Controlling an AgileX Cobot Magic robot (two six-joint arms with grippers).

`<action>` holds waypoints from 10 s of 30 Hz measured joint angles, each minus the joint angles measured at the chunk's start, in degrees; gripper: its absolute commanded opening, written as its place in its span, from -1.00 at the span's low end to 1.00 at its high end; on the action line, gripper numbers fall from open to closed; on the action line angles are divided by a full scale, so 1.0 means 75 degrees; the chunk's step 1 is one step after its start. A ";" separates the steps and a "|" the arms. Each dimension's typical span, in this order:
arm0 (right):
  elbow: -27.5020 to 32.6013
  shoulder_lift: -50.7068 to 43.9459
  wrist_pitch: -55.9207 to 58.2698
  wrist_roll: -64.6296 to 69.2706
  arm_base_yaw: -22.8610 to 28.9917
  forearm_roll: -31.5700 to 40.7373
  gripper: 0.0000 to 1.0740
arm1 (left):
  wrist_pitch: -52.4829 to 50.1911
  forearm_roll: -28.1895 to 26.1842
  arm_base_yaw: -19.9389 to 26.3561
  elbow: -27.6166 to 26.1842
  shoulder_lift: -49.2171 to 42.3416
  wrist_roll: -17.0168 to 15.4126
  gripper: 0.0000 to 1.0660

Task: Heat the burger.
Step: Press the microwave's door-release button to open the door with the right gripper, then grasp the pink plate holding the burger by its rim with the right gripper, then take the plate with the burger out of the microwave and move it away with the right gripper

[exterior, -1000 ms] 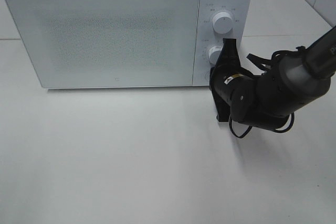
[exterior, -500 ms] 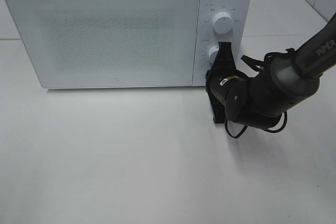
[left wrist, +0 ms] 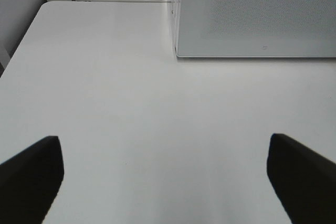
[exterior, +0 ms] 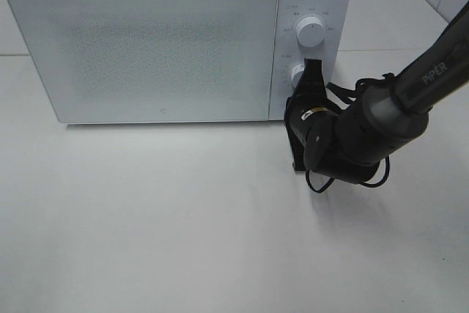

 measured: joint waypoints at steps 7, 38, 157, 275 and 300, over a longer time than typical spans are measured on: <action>-0.0283 0.0183 -0.0038 -0.0099 0.0099 0.0497 -1.00 | 0.0000 0.0000 0.0000 0.0000 0.0000 0.0000 0.83; 0.0206 -0.0573 0.0657 -0.0550 0.0061 0.0390 -1.00 | 0.0000 0.0000 0.0000 0.0000 0.0000 0.0000 0.83; -0.4148 -0.1352 1.0306 -1.7999 0.0978 -0.8319 0.65 | 0.0000 0.0000 0.0000 0.0000 0.0000 0.0000 0.83; -0.0390 -0.3361 0.7983 -1.7731 0.1329 -0.8258 -1.00 | 0.0000 0.0000 0.0000 0.0000 0.0000 0.0000 0.83; 0.2452 -0.7036 0.8526 -1.7586 0.1306 -0.8228 -1.00 | 0.0000 0.0000 0.0000 0.0000 0.0000 0.0000 0.83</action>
